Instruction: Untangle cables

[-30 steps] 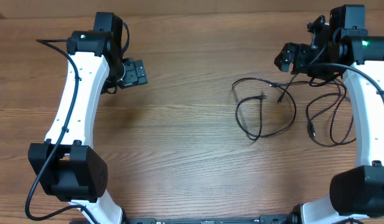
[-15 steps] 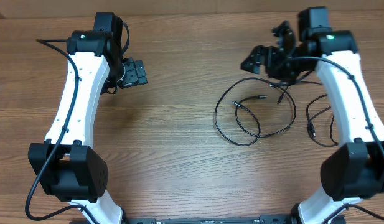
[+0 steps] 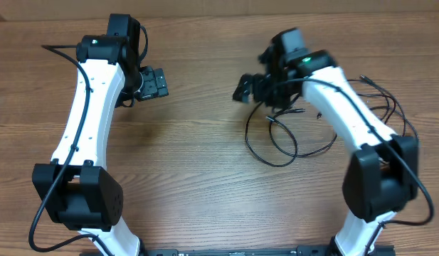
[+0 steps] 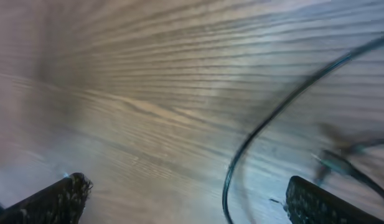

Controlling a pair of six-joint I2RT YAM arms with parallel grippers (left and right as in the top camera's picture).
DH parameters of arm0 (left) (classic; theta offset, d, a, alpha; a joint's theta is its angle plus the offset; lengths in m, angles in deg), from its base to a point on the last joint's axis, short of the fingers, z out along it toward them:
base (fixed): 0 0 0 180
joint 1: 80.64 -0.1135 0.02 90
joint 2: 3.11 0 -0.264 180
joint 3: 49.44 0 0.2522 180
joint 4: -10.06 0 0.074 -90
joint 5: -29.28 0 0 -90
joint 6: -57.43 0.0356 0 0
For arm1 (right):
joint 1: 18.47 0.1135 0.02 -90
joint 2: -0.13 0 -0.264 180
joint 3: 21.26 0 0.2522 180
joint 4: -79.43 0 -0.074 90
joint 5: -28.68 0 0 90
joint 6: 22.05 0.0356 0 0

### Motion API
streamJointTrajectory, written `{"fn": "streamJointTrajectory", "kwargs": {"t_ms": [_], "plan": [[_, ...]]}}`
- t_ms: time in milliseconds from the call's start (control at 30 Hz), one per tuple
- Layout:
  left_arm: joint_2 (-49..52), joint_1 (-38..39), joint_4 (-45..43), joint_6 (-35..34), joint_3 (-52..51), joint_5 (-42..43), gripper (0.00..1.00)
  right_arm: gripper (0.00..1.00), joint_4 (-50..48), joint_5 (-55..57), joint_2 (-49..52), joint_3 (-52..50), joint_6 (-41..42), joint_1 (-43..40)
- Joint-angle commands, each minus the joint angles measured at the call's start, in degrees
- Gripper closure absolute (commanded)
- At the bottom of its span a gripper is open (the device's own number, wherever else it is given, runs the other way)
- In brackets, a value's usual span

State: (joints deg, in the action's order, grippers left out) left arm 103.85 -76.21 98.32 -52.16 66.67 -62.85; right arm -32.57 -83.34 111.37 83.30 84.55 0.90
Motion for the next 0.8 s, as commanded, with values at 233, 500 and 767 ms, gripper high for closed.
{"fn": "streamJointTrajectory", "kwargs": {"t_ms": [233,500,767], "plan": [[0.6,0.5,0.0,-1.0,-0.2,0.3,0.00,0.00,-12.7,4.1,4.6,-12.0,3.2,3.1],[0.6,0.5,0.0,-1.0,-0.2,0.3,0.01,0.00,-17.0,20.2,4.7,-15.9,4.9,3.0],[0.6,0.5,0.0,-1.0,-0.2,0.3,0.00,0.00,-21.6,24.8,4.7,-15.8,4.8,1.3]]}}
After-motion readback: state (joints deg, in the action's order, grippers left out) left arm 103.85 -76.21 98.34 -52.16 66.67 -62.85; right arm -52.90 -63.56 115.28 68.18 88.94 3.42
